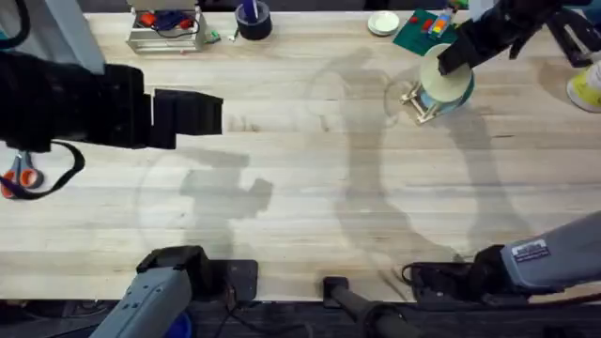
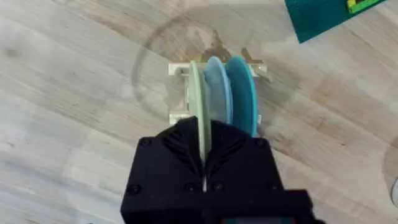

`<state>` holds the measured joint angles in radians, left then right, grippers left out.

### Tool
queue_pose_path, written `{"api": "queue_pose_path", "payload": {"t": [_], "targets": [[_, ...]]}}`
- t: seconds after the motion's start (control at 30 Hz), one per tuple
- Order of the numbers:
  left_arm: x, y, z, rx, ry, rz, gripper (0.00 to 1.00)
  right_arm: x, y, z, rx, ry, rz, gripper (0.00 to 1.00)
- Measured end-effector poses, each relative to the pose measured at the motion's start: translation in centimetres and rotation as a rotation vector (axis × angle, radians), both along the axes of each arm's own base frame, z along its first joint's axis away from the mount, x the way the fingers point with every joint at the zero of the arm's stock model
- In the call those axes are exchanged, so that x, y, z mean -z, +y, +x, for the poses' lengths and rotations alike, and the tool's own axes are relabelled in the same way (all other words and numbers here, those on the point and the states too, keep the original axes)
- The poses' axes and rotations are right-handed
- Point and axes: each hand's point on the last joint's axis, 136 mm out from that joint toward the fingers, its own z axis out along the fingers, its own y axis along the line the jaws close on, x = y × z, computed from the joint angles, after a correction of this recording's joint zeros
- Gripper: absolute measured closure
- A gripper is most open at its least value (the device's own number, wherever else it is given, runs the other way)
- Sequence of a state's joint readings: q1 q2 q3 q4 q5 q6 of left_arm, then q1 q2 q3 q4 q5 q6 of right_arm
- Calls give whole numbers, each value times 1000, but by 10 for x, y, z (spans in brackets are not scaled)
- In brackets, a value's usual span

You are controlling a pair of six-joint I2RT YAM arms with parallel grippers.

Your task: Pick up the plates from the table one by one and place each into a slot on the dish rack.

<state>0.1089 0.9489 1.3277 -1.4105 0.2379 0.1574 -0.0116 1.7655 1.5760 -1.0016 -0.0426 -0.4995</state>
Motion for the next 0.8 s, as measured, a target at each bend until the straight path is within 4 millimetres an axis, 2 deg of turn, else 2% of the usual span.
{"api": "queue_pose_path", "payload": {"t": [0.17, 0.4, 0.8], "targets": [[0, 0, 0, 0, 0, 0, 6, 4, 1, 5, -3, 5, 3, 971], [0, 0, 0, 0, 0, 0, 6, 18, 0, 7, -4, 43, 2, 971], [0, 0, 0, 0, 0, 0, 6, 19, 0, 6, -5, 50, -1, 971]]}}
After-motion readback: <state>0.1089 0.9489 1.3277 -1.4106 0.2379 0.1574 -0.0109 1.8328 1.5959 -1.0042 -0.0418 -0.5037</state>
